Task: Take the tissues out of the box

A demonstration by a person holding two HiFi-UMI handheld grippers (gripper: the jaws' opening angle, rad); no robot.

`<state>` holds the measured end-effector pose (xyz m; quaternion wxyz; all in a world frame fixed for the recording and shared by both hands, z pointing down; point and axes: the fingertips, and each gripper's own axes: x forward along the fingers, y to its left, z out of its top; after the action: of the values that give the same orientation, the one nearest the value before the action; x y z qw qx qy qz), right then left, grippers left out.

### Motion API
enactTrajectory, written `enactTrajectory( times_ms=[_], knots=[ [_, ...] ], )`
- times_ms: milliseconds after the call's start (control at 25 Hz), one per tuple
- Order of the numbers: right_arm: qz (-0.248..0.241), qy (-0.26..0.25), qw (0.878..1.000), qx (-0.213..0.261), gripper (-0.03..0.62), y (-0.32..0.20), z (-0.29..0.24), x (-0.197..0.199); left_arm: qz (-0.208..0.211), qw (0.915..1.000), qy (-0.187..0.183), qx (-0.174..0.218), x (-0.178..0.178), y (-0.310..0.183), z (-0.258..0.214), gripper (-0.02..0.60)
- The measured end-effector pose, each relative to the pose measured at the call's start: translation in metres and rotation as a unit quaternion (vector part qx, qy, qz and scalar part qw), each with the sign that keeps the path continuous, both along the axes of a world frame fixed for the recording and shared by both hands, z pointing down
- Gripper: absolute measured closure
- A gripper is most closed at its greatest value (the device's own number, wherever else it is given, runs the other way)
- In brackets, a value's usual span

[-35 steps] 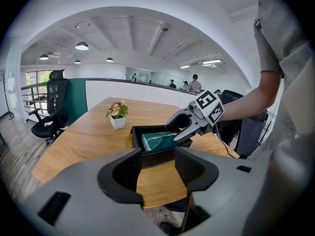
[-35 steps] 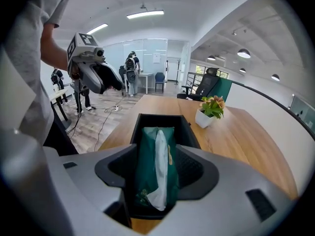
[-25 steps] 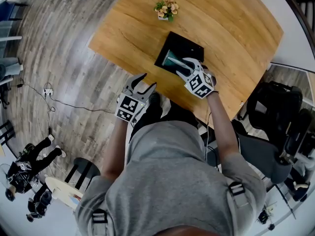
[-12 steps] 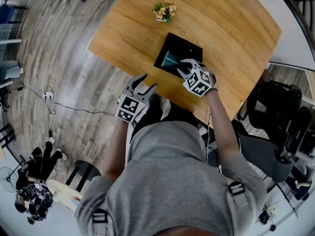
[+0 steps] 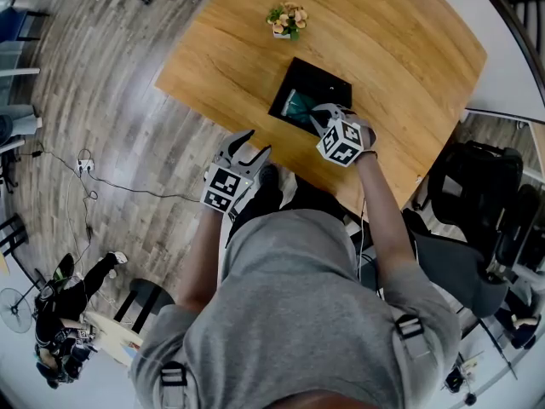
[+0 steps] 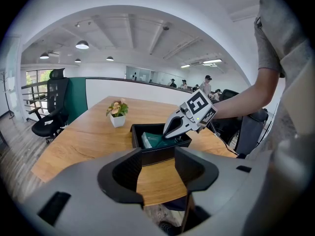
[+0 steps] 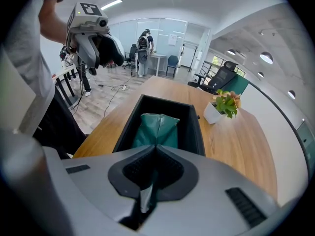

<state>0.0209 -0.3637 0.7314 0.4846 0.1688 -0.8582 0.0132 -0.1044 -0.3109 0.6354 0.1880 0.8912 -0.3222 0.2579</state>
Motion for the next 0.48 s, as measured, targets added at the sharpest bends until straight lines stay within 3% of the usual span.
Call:
enactTrajectory(
  times_ms=[480],
  knots=[
    [0.013,-0.011,1.0,-0.007,0.585,-0.0019,-0.0012,0.0019,0.0,1.0,0.003,0.008,0.0016,0.0004,-0.0044,0.359]
  ],
)
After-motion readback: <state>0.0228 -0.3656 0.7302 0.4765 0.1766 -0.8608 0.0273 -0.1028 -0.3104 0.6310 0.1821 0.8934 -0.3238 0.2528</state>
